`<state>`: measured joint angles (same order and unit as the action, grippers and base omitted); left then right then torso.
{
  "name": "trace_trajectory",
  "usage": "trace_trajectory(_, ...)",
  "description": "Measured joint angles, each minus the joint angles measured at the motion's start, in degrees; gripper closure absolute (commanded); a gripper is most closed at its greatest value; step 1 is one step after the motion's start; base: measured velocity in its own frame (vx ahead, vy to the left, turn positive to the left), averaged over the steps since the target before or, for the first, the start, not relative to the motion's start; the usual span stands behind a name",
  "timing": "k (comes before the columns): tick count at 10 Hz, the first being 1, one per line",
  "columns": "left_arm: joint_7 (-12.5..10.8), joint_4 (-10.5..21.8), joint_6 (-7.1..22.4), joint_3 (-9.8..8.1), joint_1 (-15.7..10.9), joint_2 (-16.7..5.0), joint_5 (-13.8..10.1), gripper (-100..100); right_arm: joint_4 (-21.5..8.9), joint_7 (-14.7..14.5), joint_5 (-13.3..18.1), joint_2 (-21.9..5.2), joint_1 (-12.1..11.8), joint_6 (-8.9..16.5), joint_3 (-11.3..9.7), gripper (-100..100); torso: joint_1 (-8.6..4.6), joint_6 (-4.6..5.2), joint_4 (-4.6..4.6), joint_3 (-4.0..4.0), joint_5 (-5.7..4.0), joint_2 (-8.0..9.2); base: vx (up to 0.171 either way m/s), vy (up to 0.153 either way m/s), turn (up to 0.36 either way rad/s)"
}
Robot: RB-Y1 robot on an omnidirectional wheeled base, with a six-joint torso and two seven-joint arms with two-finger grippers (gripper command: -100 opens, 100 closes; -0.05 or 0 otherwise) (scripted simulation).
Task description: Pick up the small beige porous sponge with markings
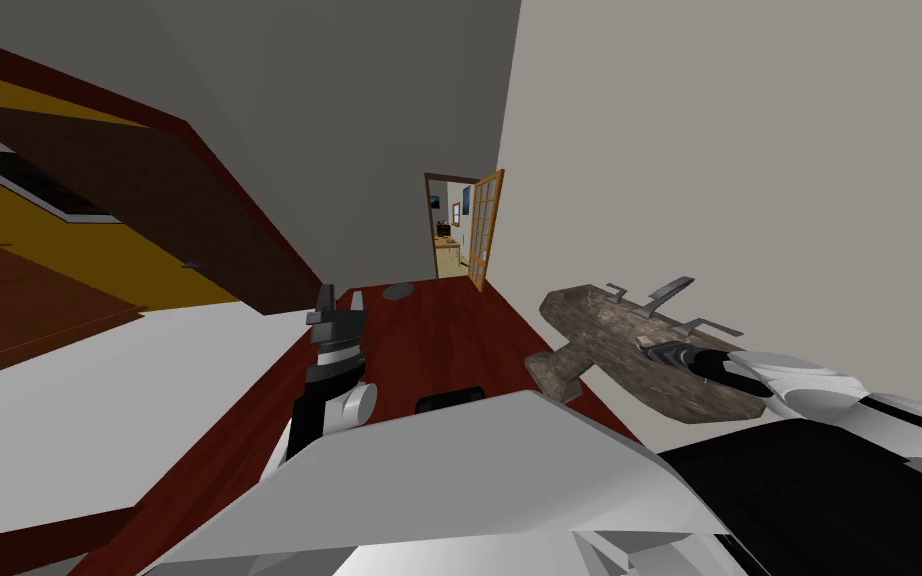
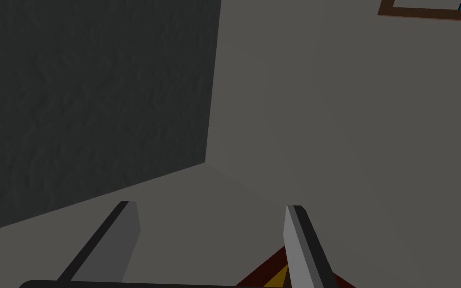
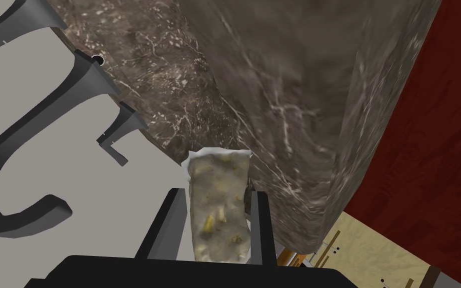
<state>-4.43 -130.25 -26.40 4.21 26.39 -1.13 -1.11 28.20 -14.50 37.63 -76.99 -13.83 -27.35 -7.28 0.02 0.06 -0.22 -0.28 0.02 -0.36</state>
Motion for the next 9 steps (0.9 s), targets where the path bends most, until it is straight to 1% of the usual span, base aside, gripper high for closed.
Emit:
trace_trajectory(2,0.0,0.0,0.0,0.00,0.0,0.0,0.0,0,-2.9,-1.2,3.4,0.8,3.0,-1.9,0.9,100,-0.04,-0.11,0.03,0.06,-0.01,0.11,0.000,0.002,0.033)
trace_trajectory(3,0.0,0.0,0.0,0.00,0.0,0.0,0.0,0,-4.2,-1.4,5.2,0.9,4.3,-2.3,0.9,100,-0.06,-0.05,0.05,0.11,-0.01,0.18,0.061,-0.002,-0.317)
trace_trajectory(4,0.0,0.0,0.0,-0.01,0.0,0.0,0.0,0,-2.6,-0.7,6.6,1.0,4.1,-2.6,2.5,100,-0.05,0.17,0.05,0.09,-0.01,0.13,0.087,0.018,-0.210)
trace_trajectory(5,0.0,0.0,0.0,0.00,0.0,0.0,0.0,0,-3.4,-0.8,8.3,1.5,5.2,-3.4,4.3,100,-0.01,0.03,0.04,0.04,-0.01,0.05,0.045,0.019,0.020)
trace_trajectory(6,0.0,0.0,0.0,0.00,0.0,0.0,0.0,0,-3.9,-1.2,10.0,1.8,5.7,-3.8,5.5,100,0.01,-0.10,0.04,0.04,-0.02,0.05,0.011,0.003,0.050)
trace_trajectory(7,0.0,0.0,0.0,0.00,0.0,0.0,0.0,0,-5.2,-1.8,11.8,2.0,7.0,-4.4,6.0,100,-0.04,-0.06,0.05,0.08,-0.03,0.12,0.000,-0.006,0.017)
trace_trajectory(8,0.0,0.0,0.0,0.00,0.0,0.0,0.0,0,-4.3,-1.6,12.9,1.9,6.2,-4.3,6.2,100,-0.09,-0.01,0.07,0.13,-0.04,0.21,0.077,0.010,-0.356)
trace_trajectory(9,0.0,0.0,0.0,-0.01,0.0,0.0,0.0,0,-4.3,-1.7,14.3,2.3,7.0,-5.3,8.1,100,-0.04,0.24,0.06,0.10,-0.02,0.13,0.086,0.026,-0.186)
